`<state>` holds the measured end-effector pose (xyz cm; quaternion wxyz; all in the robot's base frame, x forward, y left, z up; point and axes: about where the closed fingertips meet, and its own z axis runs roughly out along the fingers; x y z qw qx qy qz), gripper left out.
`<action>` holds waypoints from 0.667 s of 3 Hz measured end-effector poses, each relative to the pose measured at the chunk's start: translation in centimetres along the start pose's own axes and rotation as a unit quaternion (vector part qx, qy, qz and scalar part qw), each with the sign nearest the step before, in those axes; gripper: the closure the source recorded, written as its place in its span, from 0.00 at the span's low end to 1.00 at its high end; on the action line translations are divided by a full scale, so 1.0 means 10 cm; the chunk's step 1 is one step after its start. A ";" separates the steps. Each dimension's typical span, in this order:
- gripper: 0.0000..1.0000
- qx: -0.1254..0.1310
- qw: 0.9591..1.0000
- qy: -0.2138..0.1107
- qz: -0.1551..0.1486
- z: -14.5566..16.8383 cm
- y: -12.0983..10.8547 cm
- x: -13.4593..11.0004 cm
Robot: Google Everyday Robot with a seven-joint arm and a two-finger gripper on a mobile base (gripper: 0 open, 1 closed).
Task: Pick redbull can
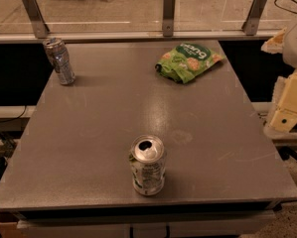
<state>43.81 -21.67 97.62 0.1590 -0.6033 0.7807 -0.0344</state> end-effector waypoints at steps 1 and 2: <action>0.00 0.000 1.000 0.000 0.000 0.00 0.00 0.00; 0.00 0.008 0.999 -0.034 -0.026 0.03 -0.10 -0.28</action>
Offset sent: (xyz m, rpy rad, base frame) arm 0.0384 0.0589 0.0081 0.1098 -0.0781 0.1554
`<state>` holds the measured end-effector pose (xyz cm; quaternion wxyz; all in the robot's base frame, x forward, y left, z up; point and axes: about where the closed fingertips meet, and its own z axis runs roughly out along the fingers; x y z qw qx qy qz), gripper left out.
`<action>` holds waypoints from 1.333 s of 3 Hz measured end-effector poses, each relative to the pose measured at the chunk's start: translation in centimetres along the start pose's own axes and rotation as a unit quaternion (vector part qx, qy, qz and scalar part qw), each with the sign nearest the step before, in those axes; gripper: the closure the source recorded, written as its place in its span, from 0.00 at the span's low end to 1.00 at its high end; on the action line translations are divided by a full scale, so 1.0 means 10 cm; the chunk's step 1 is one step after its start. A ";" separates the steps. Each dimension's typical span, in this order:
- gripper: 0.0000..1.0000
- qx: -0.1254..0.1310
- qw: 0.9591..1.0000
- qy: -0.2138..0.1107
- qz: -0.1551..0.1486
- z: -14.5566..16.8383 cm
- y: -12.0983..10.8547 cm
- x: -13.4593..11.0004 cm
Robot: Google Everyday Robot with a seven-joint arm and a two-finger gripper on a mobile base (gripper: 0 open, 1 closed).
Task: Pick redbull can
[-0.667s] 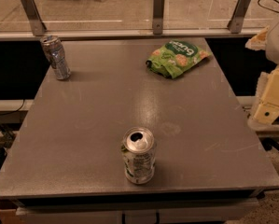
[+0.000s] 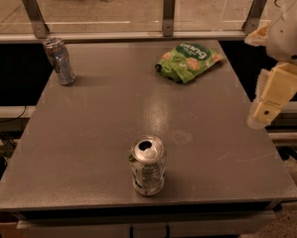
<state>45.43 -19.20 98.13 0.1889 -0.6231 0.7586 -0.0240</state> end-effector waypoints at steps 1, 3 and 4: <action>0.00 -0.003 0.997 -0.069 -0.025 0.23 -0.27 -0.52; 0.00 -0.022 0.975 -0.217 -0.042 0.89 -0.72 -1.90; 0.00 -0.022 0.975 -0.217 -0.043 0.89 -0.72 -1.90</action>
Offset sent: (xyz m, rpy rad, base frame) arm 0.1451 0.1848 -0.0112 0.4231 -0.0881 0.2545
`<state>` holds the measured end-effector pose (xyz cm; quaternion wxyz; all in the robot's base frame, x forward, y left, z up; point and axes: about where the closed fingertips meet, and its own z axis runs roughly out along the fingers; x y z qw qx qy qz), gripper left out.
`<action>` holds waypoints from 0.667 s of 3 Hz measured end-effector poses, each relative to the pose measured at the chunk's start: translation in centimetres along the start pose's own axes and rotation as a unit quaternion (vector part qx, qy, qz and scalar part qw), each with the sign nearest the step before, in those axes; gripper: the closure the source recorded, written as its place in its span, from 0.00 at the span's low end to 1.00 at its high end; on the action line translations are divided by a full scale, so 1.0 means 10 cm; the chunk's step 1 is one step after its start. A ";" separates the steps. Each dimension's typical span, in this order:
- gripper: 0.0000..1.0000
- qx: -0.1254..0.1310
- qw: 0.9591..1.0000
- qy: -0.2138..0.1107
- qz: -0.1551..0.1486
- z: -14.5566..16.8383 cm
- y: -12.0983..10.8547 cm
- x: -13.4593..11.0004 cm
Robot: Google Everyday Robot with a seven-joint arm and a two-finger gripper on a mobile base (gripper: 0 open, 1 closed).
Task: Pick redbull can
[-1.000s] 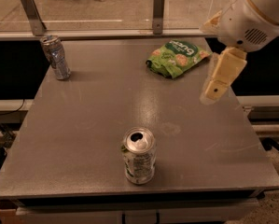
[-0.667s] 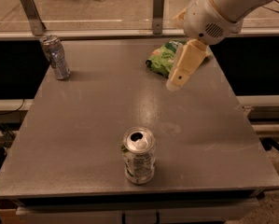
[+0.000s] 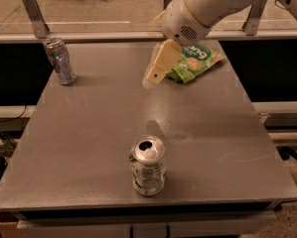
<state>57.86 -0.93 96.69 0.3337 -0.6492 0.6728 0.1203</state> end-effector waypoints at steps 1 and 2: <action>0.00 -0.002 1.000 -0.023 0.007 0.14 -0.05 -0.08; 0.00 -0.006 0.997 -0.070 0.026 0.48 -0.20 -0.20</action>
Offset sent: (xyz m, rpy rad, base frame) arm 0.0655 0.0757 -0.0352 0.2923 0.0448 -0.0002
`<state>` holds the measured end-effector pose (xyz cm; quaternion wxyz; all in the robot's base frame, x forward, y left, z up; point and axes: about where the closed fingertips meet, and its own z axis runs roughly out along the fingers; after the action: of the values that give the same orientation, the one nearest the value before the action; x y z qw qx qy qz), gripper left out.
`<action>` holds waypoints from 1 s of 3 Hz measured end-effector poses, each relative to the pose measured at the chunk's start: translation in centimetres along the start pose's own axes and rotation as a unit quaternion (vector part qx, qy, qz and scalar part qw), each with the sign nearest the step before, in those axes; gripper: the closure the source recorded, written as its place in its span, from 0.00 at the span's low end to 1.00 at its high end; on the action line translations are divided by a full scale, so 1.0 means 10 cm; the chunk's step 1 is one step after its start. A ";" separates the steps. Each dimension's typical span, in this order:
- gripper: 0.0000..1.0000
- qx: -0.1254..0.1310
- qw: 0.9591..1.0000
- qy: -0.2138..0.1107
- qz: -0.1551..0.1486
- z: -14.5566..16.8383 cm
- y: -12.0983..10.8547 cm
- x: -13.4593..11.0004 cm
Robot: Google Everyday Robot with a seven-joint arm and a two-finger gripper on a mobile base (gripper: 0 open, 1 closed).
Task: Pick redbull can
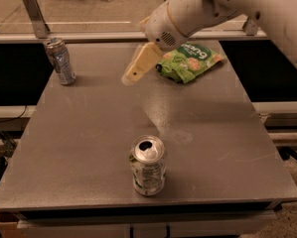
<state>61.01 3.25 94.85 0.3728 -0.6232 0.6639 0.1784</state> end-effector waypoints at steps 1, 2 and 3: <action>0.00 -0.010 0.998 -0.057 0.025 0.40 -0.11 -0.15; 0.00 -0.030 0.992 -0.114 0.039 0.84 -0.09 -0.45; 0.00 -0.043 0.986 -0.158 0.036 1.24 -0.03 -0.78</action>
Offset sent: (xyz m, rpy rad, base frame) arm 0.0406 0.1486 -0.0270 0.3825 0.0926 0.0824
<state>64.26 17.28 92.33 0.4389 -0.5783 0.6106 0.3162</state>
